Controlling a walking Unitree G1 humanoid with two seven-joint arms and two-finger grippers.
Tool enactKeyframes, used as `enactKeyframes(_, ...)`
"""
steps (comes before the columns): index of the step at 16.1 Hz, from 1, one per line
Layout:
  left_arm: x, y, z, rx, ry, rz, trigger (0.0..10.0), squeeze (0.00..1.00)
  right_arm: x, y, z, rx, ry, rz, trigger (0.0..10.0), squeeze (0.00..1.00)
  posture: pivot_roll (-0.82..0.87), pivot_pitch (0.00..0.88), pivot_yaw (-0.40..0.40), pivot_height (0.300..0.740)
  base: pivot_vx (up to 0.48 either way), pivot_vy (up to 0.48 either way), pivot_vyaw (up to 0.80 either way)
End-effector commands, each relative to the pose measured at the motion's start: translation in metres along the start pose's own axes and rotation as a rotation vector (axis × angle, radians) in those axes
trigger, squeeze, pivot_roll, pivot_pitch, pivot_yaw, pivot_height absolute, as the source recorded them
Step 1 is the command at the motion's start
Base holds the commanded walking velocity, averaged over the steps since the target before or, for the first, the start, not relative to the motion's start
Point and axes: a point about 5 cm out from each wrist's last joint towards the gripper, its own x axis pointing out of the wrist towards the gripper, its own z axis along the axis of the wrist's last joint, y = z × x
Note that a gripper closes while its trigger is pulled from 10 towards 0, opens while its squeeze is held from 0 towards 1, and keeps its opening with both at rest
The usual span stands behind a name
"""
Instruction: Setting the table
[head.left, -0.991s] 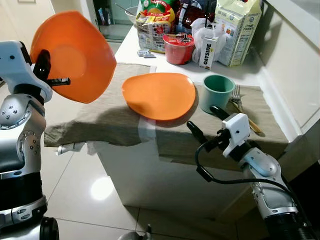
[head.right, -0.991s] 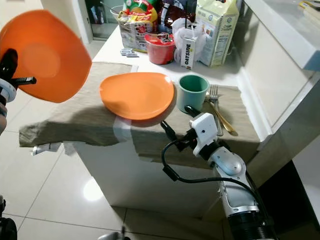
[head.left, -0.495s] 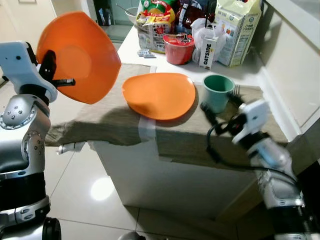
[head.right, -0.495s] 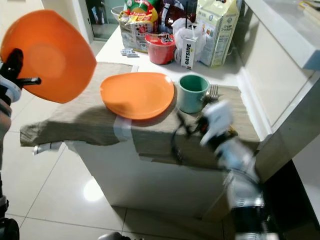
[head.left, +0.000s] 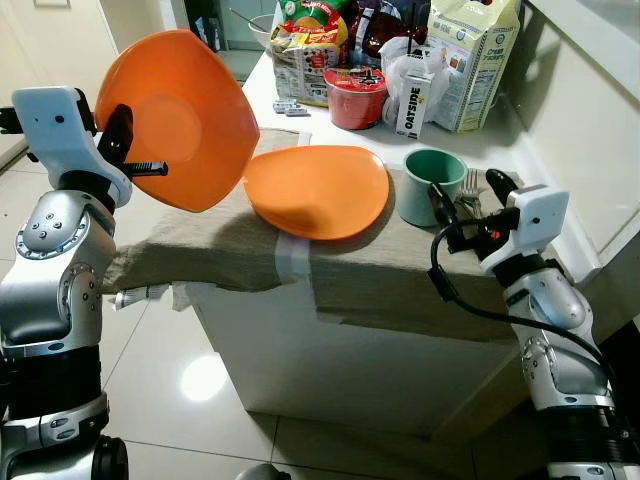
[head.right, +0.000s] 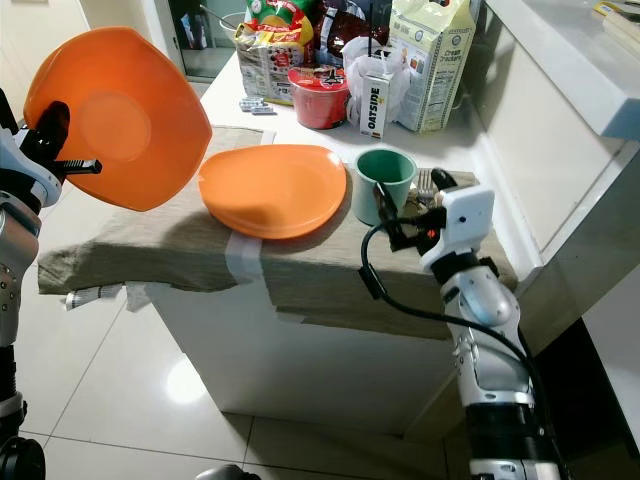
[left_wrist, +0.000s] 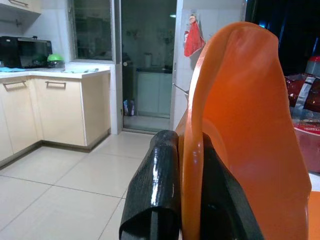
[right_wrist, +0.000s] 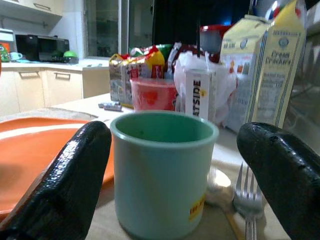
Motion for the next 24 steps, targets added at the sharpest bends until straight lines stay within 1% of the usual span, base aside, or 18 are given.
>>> enactKeyframes(1,-0.002,-0.004,0.009,-0.011,-0.046,-0.025,0.0,0.00,0.001,0.000,0.002,0.003,0.002,0.000,10.0,0.00,-0.10,0.000,0.040,0.740,0.000,0.000,0.00)
enactKeyframes(8,-0.001,-0.005,0.010,-0.029,-0.057,-0.025,0.0,0.00,-0.001,0.004,-0.002,0.002,0.019,0.015,10.0,0.00,-0.10,0.000,0.038,0.740,-0.307,-0.226,0.00)
enactKeyframes(10,0.000,-0.005,0.009,-0.032,-0.056,-0.027,0.0,0.00,-0.002,0.005,-0.003,-0.001,0.023,0.020,10.0,0.00,-0.10,0.000,0.038,0.740,-0.268,0.000,0.00)
enactKeyframes(19,0.001,-0.010,0.005,-0.032,-0.050,-0.037,0.0,0.00,-0.002,0.007,-0.004,-0.017,0.034,0.040,10.0,0.00,-0.11,0.000,0.039,0.740,0.000,0.000,0.00)
enactKeyframes(21,0.000,-0.011,0.003,-0.034,-0.041,-0.041,0.0,0.00,-0.003,0.008,-0.006,-0.015,0.053,0.047,10.0,0.00,-0.11,0.000,0.039,0.740,0.000,0.000,0.00)
enactKeyframes(22,-0.001,-0.011,0.003,-0.047,-0.038,-0.042,0.0,0.00,-0.003,0.009,-0.006,-0.013,0.061,0.054,10.0,0.00,-0.11,0.000,0.040,0.740,0.000,0.000,0.00)
enactKeyframes(24,-0.003,-0.014,0.001,-0.102,-0.018,-0.052,0.0,0.00,-0.002,0.013,-0.008,0.044,0.091,0.093,10.0,0.00,-0.11,0.000,0.039,0.740,0.000,0.000,0.00)
